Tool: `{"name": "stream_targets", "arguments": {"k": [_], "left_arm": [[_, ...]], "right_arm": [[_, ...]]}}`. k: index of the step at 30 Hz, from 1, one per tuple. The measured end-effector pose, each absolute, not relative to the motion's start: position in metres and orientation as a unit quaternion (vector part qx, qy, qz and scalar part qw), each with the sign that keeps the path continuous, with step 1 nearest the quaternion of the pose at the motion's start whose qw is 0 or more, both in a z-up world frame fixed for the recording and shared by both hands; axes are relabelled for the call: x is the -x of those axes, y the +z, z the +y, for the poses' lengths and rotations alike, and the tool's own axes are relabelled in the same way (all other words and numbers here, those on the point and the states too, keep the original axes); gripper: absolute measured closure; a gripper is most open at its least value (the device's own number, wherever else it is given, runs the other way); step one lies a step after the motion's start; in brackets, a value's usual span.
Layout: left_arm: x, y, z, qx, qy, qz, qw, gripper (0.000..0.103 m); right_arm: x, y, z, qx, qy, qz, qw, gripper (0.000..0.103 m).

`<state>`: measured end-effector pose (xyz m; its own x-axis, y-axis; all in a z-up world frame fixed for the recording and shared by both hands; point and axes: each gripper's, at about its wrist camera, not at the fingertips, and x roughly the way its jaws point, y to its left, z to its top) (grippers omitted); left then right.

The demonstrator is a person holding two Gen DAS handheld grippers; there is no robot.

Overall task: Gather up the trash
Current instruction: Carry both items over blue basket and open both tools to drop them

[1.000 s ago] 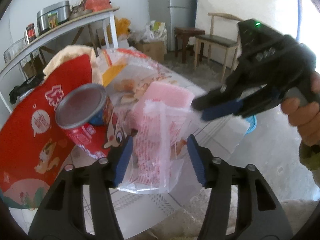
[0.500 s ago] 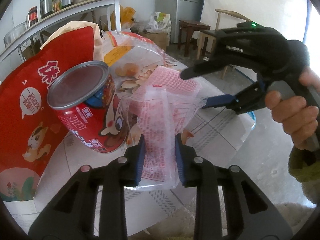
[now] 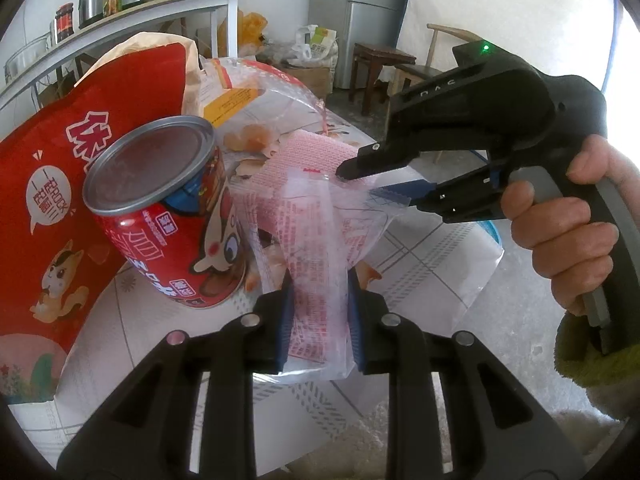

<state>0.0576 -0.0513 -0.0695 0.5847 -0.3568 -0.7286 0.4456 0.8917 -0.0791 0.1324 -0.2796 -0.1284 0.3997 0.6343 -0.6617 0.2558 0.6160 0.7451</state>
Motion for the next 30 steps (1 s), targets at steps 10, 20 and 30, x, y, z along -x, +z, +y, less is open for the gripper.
{"name": "stream_targets", "arguments": {"k": [10, 20, 30], "left_arm": [[-0.046, -0.060, -0.050, -0.053, -0.232, 0.383, 0.893, 0.082], [-0.037, -0.032, -0.080, -0.060, -0.277, 0.360, 0.889, 0.082], [-0.100, -0.003, -0.181, -0.027, -0.378, 0.415, 0.827, 0.082]], "right_arm": [[-0.117, -0.110, -0.303, -0.386, 0.112, 0.498, 0.768, 0.077], [-0.079, -0.091, -0.371, -0.423, 0.084, 0.435, 0.790, 0.078], [-0.012, -0.076, -0.487, -0.467, -0.033, 0.342, 0.815, 0.078]]}}
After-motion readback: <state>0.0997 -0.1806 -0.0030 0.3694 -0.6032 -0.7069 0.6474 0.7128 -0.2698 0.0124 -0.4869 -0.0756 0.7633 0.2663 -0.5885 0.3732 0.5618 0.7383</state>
